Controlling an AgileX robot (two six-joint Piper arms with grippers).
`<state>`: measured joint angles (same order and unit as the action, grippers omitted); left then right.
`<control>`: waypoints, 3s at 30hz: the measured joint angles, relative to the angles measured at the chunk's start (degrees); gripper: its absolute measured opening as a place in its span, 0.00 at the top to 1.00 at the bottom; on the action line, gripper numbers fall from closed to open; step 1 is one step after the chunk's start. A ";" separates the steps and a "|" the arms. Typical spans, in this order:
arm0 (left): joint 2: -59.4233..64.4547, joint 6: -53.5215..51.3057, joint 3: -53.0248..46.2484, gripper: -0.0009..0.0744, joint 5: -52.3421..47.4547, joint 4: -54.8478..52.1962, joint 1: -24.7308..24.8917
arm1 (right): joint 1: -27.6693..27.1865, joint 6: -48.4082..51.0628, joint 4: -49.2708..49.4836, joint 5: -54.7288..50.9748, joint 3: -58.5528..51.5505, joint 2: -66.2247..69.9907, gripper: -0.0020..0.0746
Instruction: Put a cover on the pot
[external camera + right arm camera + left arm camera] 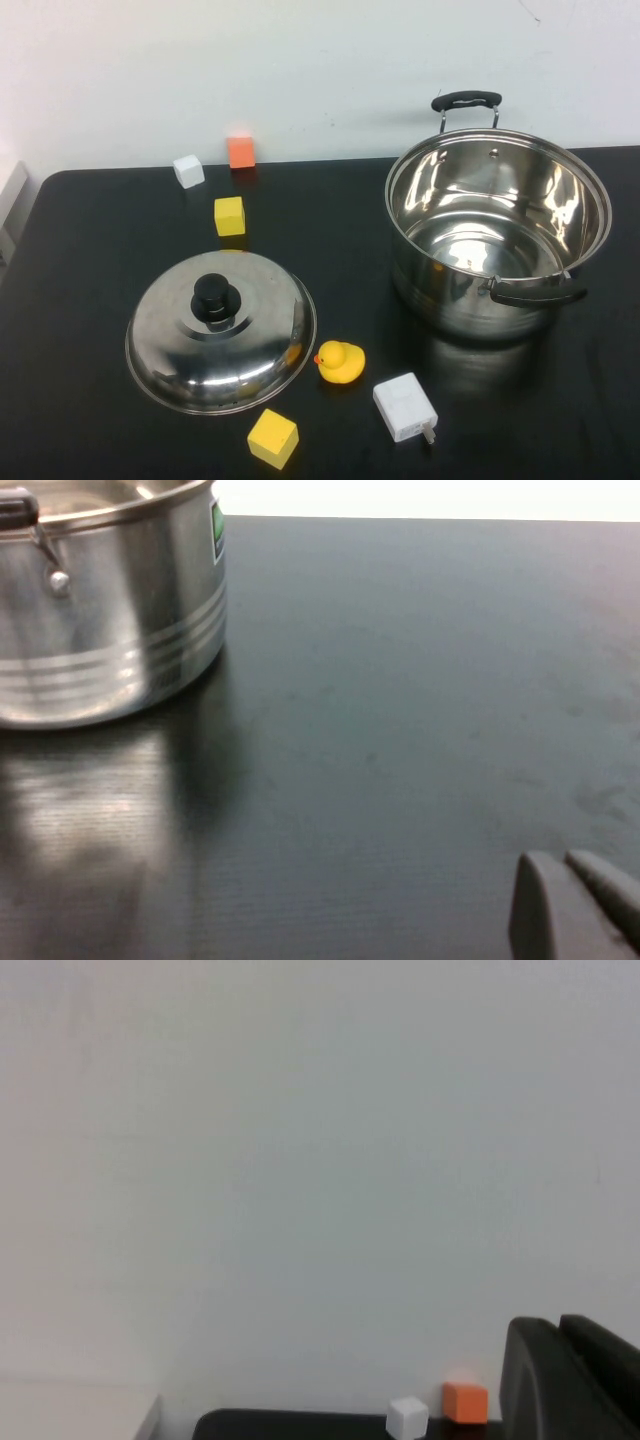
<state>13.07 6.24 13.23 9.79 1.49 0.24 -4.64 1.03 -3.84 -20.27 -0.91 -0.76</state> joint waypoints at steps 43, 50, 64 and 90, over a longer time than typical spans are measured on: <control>85.64 25.58 22.74 0.35 37.64 -47.34 0.37 | 0.00 0.00 0.00 0.00 0.00 0.00 0.98; 90.15 22.05 24.19 0.35 36.61 -42.78 4.96 | 0.00 0.00 0.00 0.00 0.00 0.00 0.98; 95.46 15.02 24.65 0.55 42.29 -29.10 8.62 | 0.00 0.00 0.00 0.00 0.00 0.00 0.98; 90.45 52.09 67.49 0.56 19.52 -66.93 27.76 | 0.00 0.00 0.00 0.00 0.00 0.00 0.98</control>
<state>103.52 58.33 80.72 29.31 -65.44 28.01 -4.64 1.03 -3.84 -20.27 -0.91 -0.76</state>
